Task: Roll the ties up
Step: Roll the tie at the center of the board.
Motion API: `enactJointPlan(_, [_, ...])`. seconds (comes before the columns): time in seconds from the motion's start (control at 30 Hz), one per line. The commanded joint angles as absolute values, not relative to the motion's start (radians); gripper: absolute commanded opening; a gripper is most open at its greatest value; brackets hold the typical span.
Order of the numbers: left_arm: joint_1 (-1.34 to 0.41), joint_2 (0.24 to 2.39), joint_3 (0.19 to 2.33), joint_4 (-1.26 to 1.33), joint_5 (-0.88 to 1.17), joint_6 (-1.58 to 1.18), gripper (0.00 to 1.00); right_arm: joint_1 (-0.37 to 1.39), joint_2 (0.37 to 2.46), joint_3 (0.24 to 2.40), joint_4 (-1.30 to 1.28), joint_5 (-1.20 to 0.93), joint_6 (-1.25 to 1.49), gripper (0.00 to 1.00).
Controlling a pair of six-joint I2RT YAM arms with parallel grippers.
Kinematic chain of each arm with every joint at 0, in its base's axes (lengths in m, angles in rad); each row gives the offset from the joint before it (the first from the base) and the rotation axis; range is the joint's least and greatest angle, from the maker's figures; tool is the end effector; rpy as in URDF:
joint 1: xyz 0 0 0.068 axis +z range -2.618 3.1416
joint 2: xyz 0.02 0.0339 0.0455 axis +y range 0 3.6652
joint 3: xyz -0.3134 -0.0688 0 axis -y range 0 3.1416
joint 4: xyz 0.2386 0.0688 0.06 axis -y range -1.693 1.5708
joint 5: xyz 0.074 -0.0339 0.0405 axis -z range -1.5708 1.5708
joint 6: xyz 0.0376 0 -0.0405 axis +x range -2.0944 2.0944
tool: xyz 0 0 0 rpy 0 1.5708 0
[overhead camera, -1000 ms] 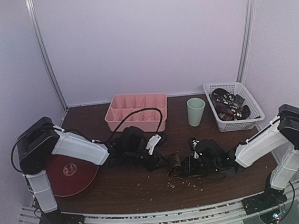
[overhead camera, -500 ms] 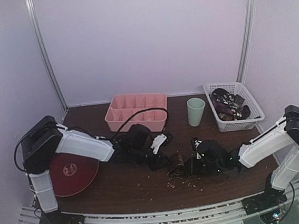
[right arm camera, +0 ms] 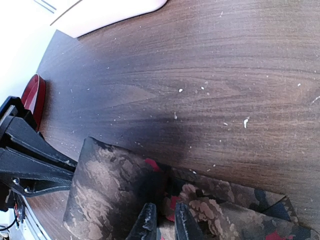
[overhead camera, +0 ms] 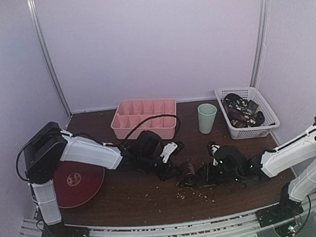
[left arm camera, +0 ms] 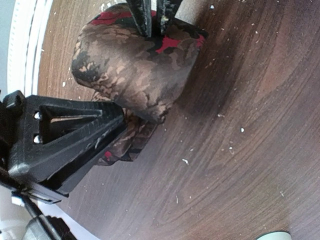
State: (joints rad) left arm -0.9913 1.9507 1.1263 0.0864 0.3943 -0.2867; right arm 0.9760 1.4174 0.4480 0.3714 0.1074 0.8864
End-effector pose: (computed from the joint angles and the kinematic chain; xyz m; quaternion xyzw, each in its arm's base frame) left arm 0.2194 -0.3616 0.1970 0.3838 0.8144 -0.3803 0.2115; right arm 0.1427 0.2037 0.1977 -0.0145 0.8830 0.3462 0.3167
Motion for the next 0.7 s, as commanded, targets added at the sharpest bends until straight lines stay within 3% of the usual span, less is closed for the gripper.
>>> enactJointPlan(0.0, [-0.997, 1.971, 1.153, 0.081, 0.379, -0.274, 0.06, 0.98, 1.443, 0.489, 0.345, 0.117, 0.846, 0.15])
enactJointPlan(0.4, [-1.007, 1.922, 1.138, 0.101, 0.342, -0.292, 0.08, 1.01, 1.591, 0.552, 0.482, 0.0, 0.864, 0.13])
enactJointPlan(0.67, [-1.031, 1.936, 1.118, 0.122, 0.353, -0.29, 0.18, 1.013, 1.614, 0.494, 0.573, -0.007, 0.908, 0.12])
